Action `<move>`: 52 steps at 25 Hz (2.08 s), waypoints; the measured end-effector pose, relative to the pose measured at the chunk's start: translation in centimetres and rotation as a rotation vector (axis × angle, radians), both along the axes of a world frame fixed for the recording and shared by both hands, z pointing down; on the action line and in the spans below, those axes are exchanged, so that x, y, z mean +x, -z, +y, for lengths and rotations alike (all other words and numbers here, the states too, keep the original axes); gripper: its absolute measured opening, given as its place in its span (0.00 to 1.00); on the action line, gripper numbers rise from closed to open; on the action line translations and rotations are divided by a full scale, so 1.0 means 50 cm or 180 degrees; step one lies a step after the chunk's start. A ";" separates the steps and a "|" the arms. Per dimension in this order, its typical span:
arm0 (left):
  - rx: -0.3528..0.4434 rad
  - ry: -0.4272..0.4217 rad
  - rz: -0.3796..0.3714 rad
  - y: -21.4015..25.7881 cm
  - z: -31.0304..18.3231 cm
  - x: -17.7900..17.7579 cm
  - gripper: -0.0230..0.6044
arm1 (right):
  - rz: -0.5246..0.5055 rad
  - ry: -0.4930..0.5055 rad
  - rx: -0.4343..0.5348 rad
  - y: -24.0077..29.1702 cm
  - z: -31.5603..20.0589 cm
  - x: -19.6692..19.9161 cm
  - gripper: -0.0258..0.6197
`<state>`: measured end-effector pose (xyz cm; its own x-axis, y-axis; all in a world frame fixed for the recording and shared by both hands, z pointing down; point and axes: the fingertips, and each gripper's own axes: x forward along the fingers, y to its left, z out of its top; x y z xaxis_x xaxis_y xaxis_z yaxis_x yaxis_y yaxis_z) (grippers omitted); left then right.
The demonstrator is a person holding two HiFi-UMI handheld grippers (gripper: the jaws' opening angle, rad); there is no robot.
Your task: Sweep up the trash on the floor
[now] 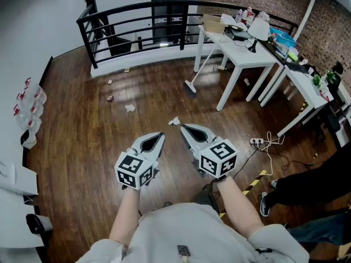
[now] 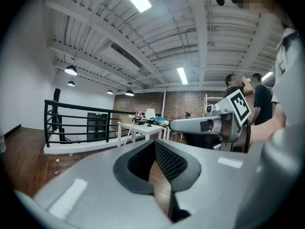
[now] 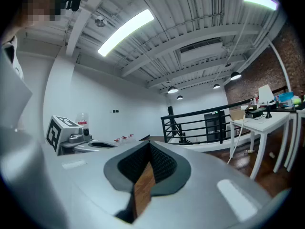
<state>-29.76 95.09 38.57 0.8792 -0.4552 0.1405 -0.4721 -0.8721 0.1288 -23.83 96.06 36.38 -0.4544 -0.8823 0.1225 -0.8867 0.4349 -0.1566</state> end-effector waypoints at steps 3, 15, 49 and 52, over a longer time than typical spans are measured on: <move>0.0010 -0.0032 -0.0003 -0.002 -0.021 0.038 0.04 | 0.0008 -0.0065 0.0016 0.001 -0.019 0.047 0.04; 0.0007 -0.0089 -0.0064 -0.009 -0.127 0.324 0.04 | -0.0059 -0.0213 0.0078 0.006 -0.124 0.361 0.04; -0.0284 -0.0600 0.0077 -0.034 -0.775 0.876 0.04 | 0.0027 -0.0907 -0.0142 -0.007 -0.716 0.914 0.04; -0.0303 -0.0707 0.0098 -0.043 -0.823 0.908 0.04 | 0.0083 -0.0980 -0.0199 -0.018 -0.763 0.941 0.04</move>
